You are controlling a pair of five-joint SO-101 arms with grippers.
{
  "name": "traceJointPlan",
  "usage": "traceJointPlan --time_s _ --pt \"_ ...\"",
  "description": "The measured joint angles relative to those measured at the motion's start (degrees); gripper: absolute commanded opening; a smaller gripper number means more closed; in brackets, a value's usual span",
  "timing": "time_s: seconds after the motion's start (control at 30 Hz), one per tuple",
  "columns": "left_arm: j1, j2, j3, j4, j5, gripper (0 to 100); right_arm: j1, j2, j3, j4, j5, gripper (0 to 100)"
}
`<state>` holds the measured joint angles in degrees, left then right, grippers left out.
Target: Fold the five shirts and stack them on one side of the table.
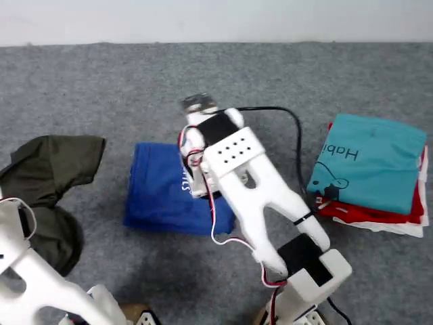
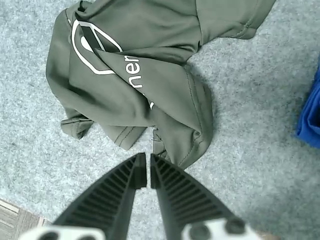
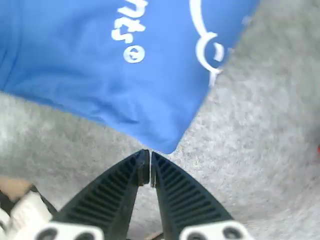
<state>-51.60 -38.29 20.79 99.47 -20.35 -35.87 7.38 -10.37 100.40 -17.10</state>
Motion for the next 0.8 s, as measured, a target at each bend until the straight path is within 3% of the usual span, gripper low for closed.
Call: traceJointPlan --time_s 0.2,0.8 --pt "0.0 0.0 0.0 0.0 0.0 2 0.7 0.0 0.1 -3.8 -7.8 31.8" --pt "0.0 0.0 0.0 0.0 0.0 2 0.9 23.4 0.1 -12.7 -11.0 30.2"
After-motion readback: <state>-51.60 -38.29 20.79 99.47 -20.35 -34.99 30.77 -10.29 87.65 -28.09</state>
